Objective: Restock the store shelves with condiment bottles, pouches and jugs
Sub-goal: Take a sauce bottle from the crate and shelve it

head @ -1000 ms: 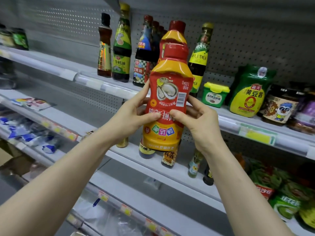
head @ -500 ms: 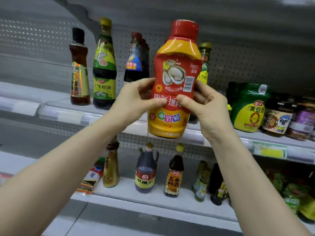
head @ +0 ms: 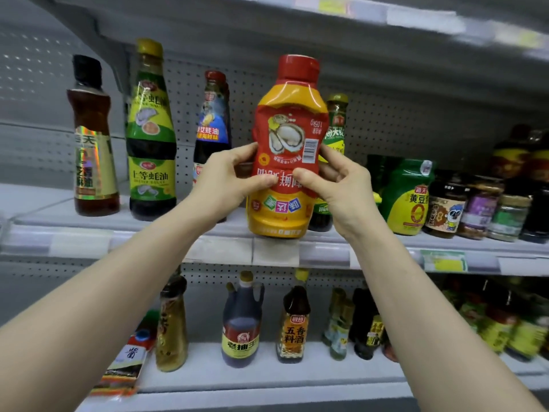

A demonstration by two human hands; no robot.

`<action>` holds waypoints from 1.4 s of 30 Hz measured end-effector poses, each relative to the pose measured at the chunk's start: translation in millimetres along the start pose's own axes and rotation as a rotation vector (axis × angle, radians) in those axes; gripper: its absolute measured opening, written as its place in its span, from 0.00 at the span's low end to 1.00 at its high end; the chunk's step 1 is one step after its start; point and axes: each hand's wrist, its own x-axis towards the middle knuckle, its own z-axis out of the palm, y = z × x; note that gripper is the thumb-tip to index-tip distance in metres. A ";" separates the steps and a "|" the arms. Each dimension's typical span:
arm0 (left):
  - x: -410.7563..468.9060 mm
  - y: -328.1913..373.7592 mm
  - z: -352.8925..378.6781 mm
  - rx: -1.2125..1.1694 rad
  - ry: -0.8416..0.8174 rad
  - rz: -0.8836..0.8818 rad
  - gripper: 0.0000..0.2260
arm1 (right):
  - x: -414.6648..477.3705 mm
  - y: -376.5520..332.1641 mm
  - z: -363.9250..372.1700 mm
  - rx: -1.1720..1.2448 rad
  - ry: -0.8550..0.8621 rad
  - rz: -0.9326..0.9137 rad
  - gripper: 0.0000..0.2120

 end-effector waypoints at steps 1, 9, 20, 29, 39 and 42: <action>2.4 -0.8 0.1 0.002 -0.003 0.001 0.27 | 1.5 0.0 0.0 0.001 0.005 0.004 0.35; 18.4 1.1 -2.0 0.019 -0.020 0.029 0.27 | 15.4 0.8 -0.1 0.000 0.029 0.002 0.34; 23.0 -10.1 -5.3 0.004 -0.041 -0.005 0.34 | 21.0 8.9 3.1 -0.001 0.034 0.015 0.34; 19.8 -23.6 -6.7 -0.026 -0.054 -0.018 0.35 | 16.6 18.5 5.6 0.001 0.027 0.011 0.32; 22.7 -29.7 -6.7 0.081 -0.043 -0.012 0.30 | -10.0 33.8 7.8 -0.394 -0.054 -0.026 0.43; 13.7 -36.7 -6.7 0.219 -0.059 0.026 0.34 | -13.3 35.0 10.7 -0.431 -0.004 -0.021 0.40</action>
